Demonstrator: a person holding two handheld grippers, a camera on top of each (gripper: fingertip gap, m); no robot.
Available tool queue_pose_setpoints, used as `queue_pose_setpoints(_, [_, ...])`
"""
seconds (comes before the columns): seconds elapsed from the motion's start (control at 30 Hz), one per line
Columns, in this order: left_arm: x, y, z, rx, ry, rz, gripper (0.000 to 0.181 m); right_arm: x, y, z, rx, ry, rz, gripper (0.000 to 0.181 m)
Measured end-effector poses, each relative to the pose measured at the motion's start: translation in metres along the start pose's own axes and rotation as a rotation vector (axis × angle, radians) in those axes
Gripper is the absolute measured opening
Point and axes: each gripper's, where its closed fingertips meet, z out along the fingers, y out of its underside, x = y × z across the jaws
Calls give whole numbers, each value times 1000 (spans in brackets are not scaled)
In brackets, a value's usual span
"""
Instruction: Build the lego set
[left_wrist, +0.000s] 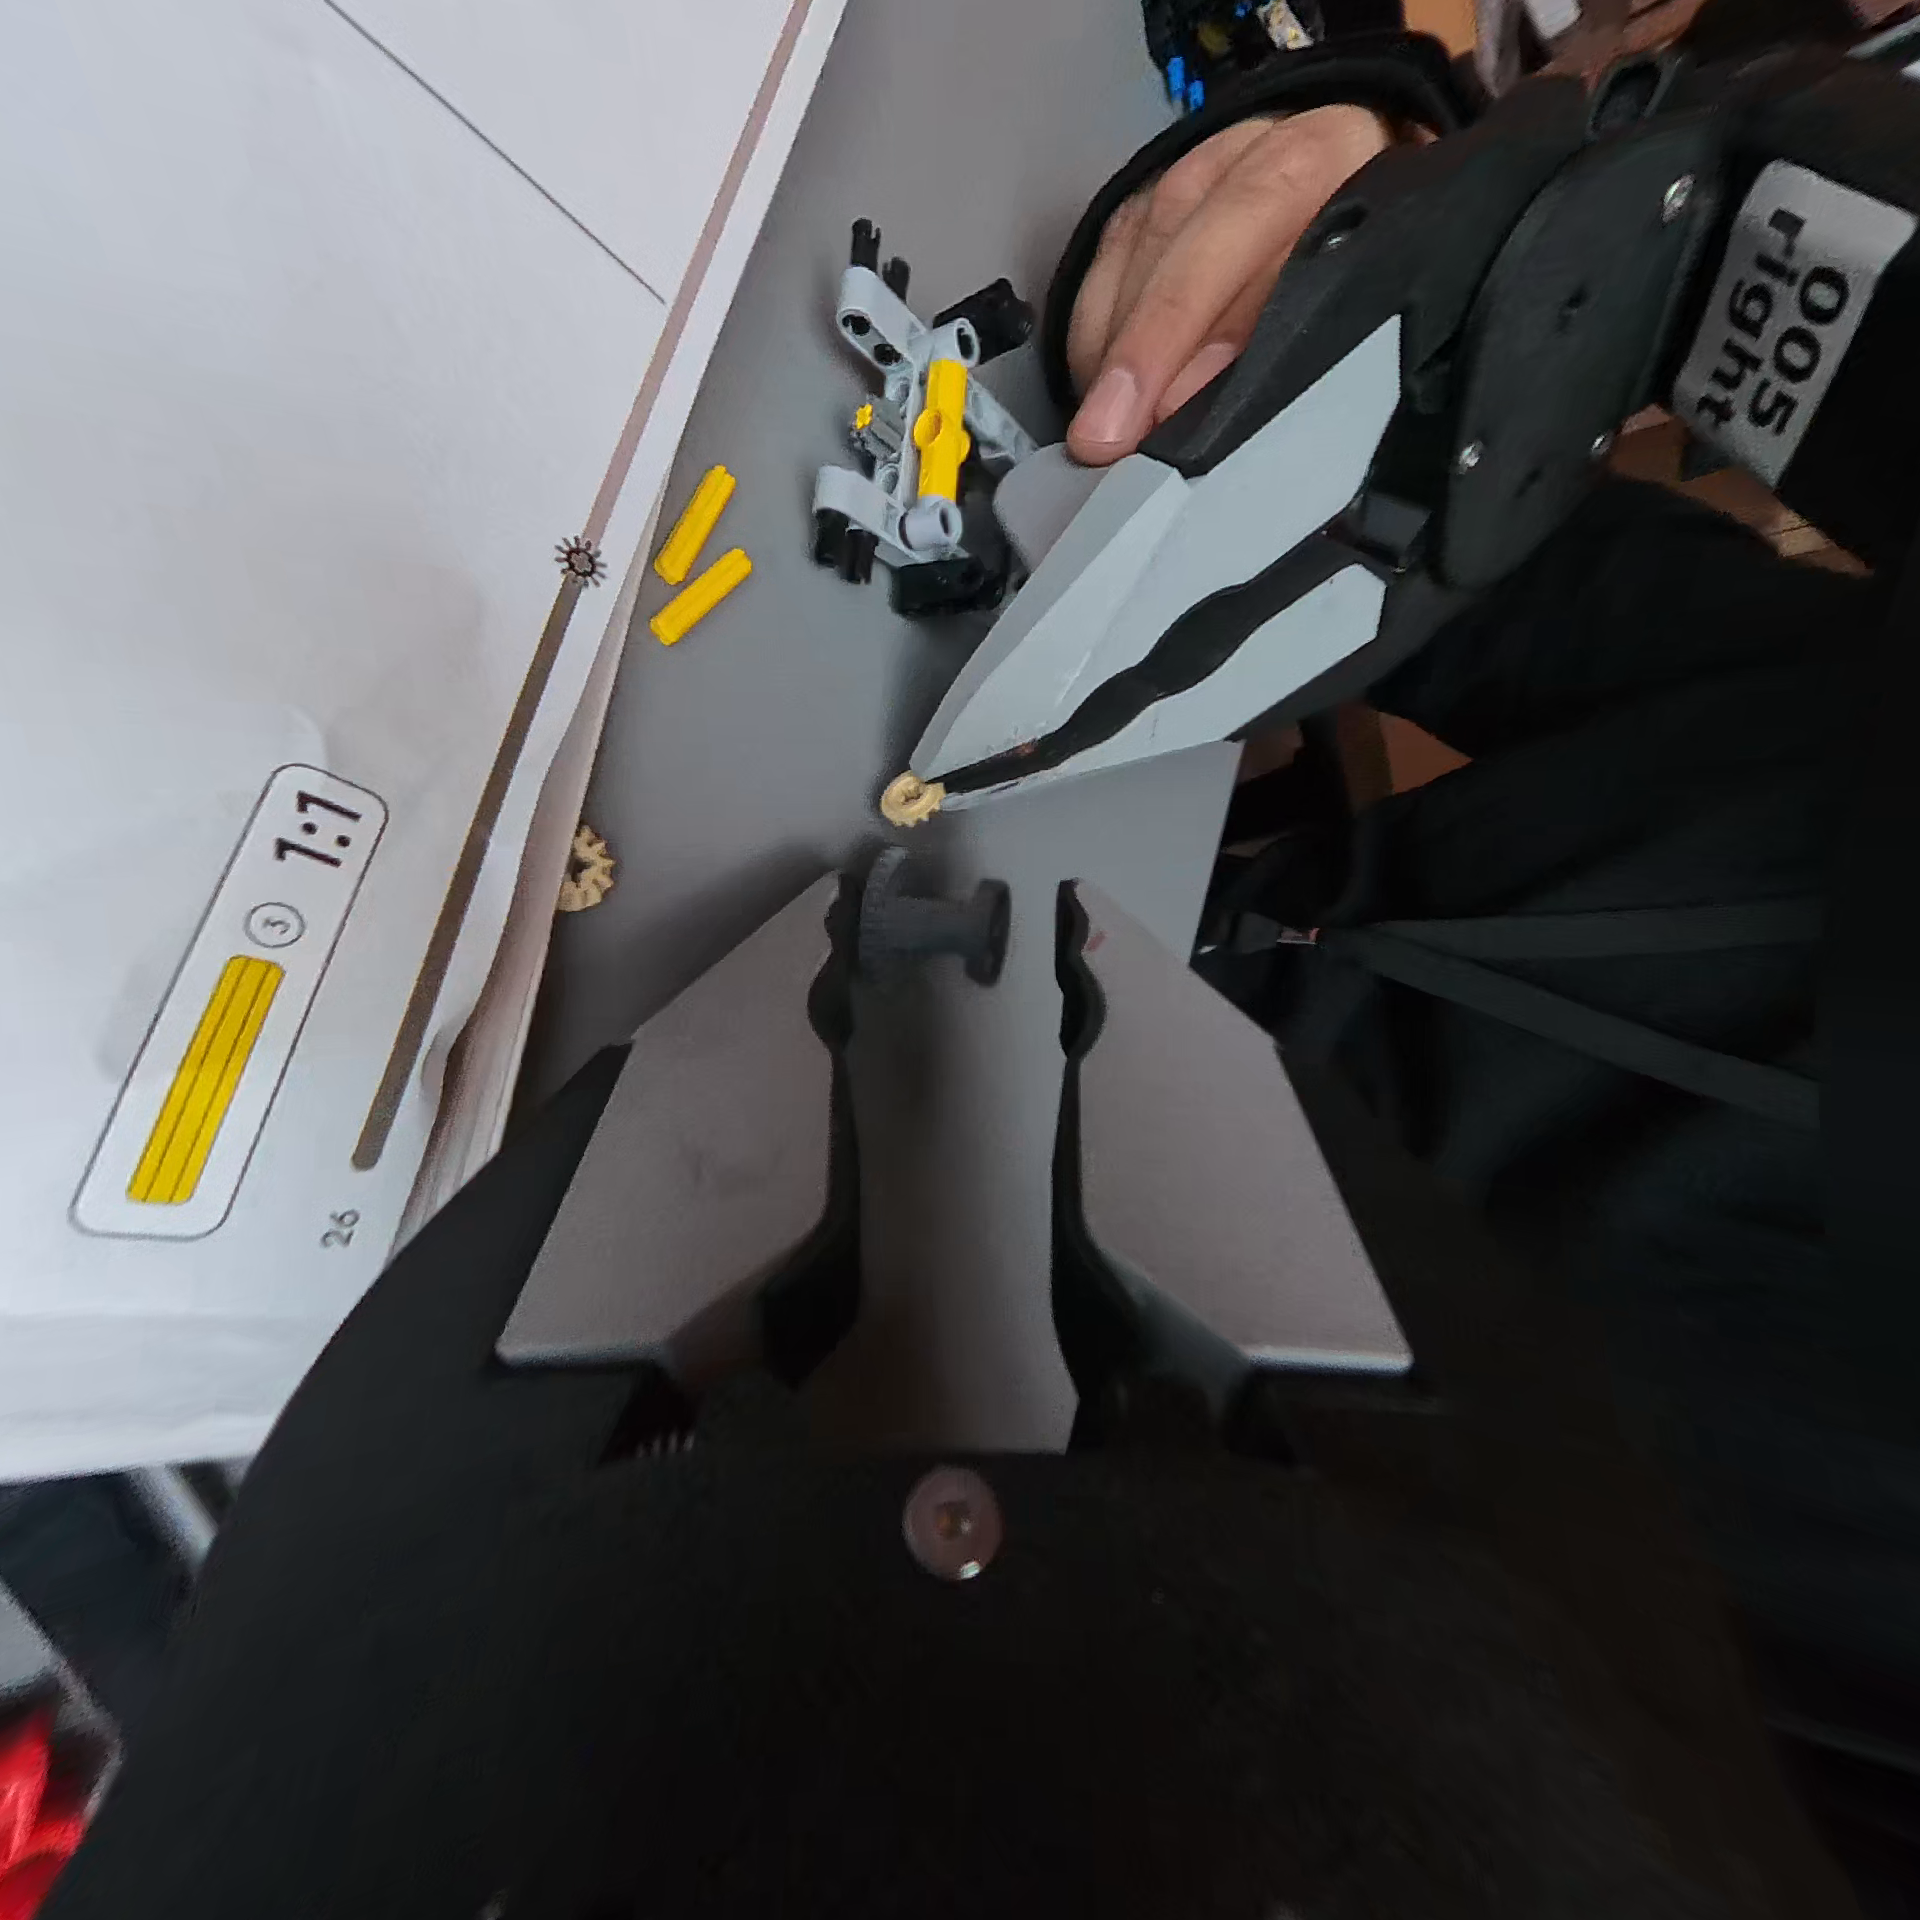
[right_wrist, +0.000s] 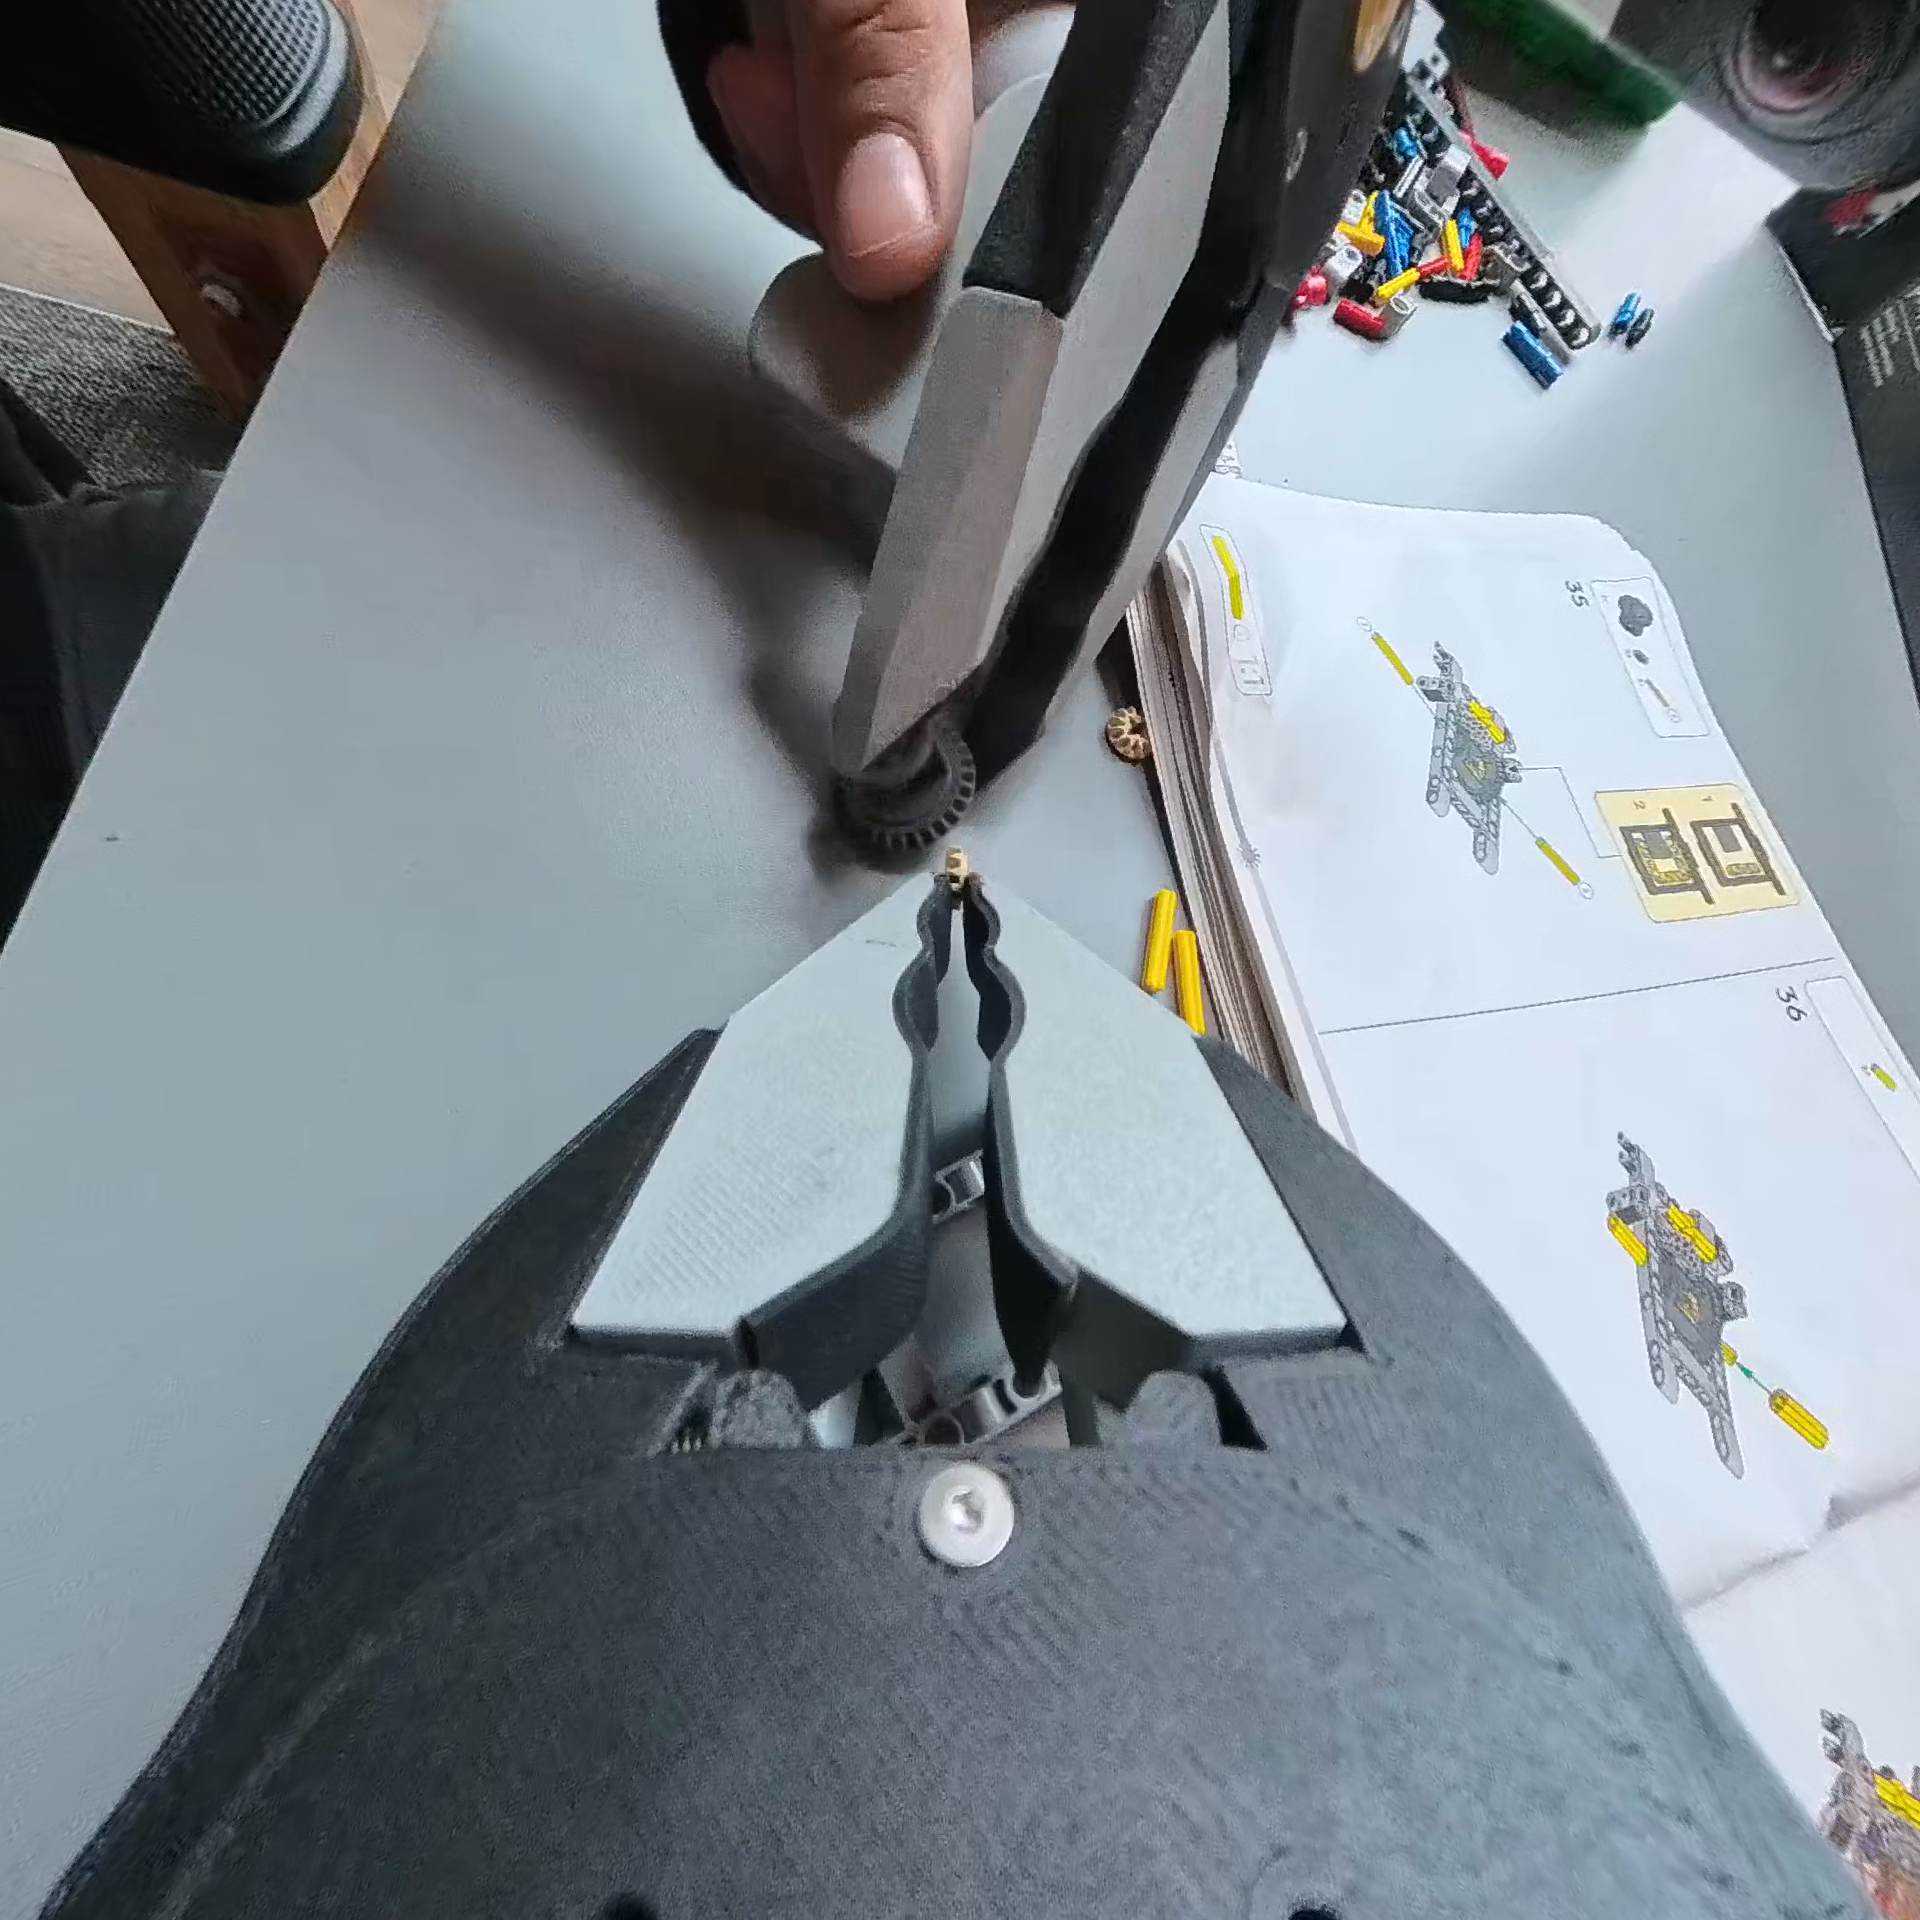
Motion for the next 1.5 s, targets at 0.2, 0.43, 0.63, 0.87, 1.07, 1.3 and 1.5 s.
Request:
queue_pose_setpoints(0.2, [-8, -4, -20, 44, -232, 207, 78, 1, 1, 0, -5, 8, -1, 0])
queue_pose_setpoints(0.43, [-8, 10, -14, -4, -428, 507, 50, 0, 0, 0, 3, -22, 35, 0])
queue_pose_setpoints(0.63, [-10, 12, 0, 27, -403, 535, 15, 1, 1, -1, 6, -41, 77, 0])
queue_pose_setpoints(0.87, [-5, 15, 1, 85, -357, 419, 18, -3, 0, 0, 0, -42, 62, 0])
queue_pose_setpoints(1.07, [-8, 18, -2, 93, -372, 398, 24, -6, -1, -1, -6, -47, 43, 0])
queue_pose_setpoints(1.3, [9, 27, 16, 47, -322, 427, 22, -5, -9, 4, 9, -49, 48, 0])
queue_pose_setpoints(1.5, [48, 23, 21, 96, -189, 481, 24, 9, -8, -6, 14, 15, 39, 0])
